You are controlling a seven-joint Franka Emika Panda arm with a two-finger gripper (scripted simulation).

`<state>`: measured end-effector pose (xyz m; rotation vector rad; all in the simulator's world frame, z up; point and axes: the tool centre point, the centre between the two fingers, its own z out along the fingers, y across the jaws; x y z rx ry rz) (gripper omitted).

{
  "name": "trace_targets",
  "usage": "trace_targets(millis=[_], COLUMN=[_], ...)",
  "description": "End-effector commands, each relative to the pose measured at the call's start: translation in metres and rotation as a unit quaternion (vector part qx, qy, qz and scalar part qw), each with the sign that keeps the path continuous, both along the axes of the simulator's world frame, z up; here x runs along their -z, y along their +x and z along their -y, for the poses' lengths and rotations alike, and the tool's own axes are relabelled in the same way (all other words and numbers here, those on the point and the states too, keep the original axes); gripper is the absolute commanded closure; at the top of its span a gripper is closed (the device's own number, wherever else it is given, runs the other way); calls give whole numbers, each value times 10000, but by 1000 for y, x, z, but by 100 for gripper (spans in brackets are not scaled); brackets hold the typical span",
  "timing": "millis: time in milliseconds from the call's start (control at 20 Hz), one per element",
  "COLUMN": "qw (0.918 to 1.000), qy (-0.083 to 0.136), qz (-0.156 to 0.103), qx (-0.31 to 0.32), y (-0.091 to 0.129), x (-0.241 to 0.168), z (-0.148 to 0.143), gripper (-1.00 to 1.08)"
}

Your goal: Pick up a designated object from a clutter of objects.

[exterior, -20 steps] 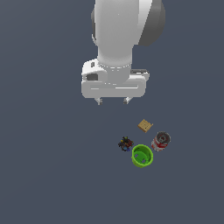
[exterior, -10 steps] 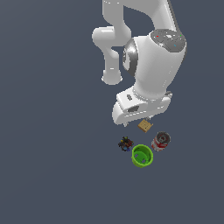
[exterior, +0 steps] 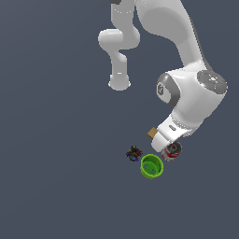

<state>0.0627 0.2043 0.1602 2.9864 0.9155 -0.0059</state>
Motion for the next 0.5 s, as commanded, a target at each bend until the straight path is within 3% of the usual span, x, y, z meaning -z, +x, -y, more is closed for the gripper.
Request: trace_targets(millis=[0,450], qw=[9997,9984], qy=[34,91], qz=[0,-13], qx=[-223,-549], y=[-1,-4], x=[13,33], z=[-18,-45], gripper=[-92,-92])
